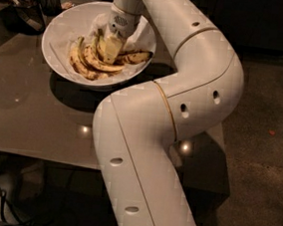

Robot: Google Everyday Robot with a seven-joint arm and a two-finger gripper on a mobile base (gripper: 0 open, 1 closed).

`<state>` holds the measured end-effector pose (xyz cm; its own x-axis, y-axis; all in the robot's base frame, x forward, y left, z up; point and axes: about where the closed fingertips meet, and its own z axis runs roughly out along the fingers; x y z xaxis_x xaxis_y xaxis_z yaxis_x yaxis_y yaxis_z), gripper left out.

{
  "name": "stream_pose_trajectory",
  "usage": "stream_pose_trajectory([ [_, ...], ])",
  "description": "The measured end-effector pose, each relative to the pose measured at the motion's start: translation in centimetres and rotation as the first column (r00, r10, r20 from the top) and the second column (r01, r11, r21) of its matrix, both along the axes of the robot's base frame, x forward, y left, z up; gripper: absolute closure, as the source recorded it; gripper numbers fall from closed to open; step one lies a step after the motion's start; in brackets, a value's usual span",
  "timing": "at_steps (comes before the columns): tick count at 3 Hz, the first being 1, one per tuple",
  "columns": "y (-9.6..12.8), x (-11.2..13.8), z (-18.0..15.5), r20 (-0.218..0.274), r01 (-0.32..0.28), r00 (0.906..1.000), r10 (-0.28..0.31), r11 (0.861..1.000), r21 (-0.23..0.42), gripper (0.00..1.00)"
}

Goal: Pick banana from white bowl

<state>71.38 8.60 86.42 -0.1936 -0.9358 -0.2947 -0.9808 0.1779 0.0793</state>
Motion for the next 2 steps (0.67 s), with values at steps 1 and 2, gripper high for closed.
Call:
stream_pose_trajectory([
  [1, 0.0, 0.0, 0.0, 0.000, 0.000, 1.0000, 0.000, 1.000, 0.000, 1.00],
  [2, -0.5, 0.5, 1.2, 0.052, 0.021, 0.9984, -0.021, 1.000, 0.012, 1.00],
])
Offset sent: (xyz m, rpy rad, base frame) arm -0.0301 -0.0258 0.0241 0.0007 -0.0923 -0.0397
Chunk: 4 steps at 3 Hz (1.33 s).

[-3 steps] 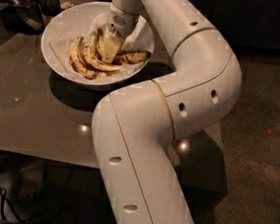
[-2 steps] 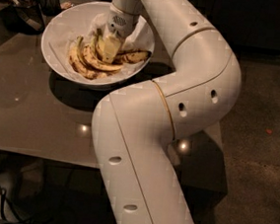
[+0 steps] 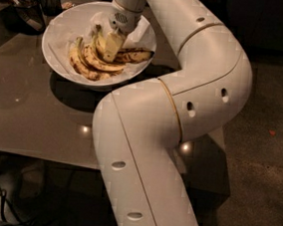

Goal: Pick banana from white bowl

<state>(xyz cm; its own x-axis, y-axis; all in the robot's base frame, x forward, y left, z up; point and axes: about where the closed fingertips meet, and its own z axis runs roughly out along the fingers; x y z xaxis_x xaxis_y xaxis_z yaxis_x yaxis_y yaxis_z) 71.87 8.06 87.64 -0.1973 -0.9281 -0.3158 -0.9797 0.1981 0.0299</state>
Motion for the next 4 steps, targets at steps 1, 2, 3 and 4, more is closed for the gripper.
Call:
stream_pose_trajectory([
  [1, -0.6, -0.7, 1.9, 0.051, 0.011, 0.9987, -0.010, 1.000, -0.011, 1.00],
  [2, -0.6, -1.9, 3.3, 0.085, 0.004, 0.9963, 0.000, 0.999, -0.043, 1.00],
  [3, -0.7, -1.9, 3.2, 0.088, 0.007, 0.9961, -0.004, 0.999, -0.042, 1.00],
  [4, -1.0, -2.7, 4.0, 0.102, 0.016, 0.9947, -0.010, 0.998, -0.062, 1.00],
])
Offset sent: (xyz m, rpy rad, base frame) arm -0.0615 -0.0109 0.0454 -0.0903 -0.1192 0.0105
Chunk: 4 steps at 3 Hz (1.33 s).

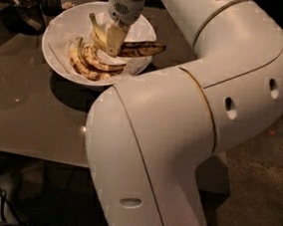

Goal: Pick banana from white bowl

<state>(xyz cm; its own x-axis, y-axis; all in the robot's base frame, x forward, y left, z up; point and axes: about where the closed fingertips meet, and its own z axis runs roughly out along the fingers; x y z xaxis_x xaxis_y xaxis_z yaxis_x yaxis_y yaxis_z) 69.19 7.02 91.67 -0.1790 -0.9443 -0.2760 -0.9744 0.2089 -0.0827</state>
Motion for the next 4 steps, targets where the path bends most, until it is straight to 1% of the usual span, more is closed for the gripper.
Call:
stream_pose_trajectory([
  [1, 0.1, -2.0, 1.2, 0.015, 0.003, 0.9999, -0.002, 1.000, -0.027, 1.00],
  [2, 0.4, -4.7, 3.1, 0.047, -0.002, 0.9989, 0.006, 0.997, -0.080, 1.00],
  [3, 0.0, -4.6, 3.7, 0.069, 0.002, 0.9976, 0.003, 0.997, -0.080, 1.00],
  [4, 0.2, -5.4, 4.1, 0.085, 0.015, 0.9963, -0.007, 0.995, -0.099, 1.00],
])
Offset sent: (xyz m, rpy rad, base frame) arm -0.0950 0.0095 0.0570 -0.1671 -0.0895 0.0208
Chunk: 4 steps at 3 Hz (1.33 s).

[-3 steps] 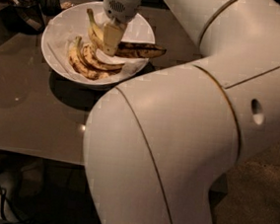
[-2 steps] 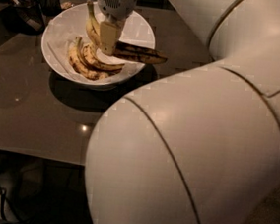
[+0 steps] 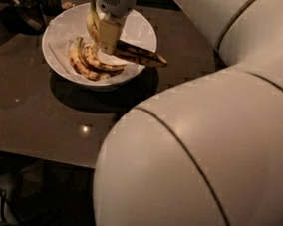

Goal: Pick banana from white bowl

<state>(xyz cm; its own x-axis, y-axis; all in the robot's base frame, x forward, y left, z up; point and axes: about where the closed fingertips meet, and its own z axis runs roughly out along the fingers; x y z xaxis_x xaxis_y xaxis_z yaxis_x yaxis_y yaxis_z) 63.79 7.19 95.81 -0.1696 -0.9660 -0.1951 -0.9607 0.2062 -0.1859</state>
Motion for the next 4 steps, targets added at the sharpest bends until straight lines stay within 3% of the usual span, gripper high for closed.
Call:
stream_pose_trajectory([
  [2, -0.6, -3.6, 2.5, 0.086, 0.027, 0.9961, -0.022, 0.998, -0.054, 1.00],
  [3, -0.6, -3.6, 2.5, 0.086, 0.027, 0.9961, -0.022, 0.998, -0.054, 1.00],
  [4, -1.2, -8.0, 3.6, 0.093, 0.045, 0.9949, -0.040, 0.998, -0.051, 1.00],
])
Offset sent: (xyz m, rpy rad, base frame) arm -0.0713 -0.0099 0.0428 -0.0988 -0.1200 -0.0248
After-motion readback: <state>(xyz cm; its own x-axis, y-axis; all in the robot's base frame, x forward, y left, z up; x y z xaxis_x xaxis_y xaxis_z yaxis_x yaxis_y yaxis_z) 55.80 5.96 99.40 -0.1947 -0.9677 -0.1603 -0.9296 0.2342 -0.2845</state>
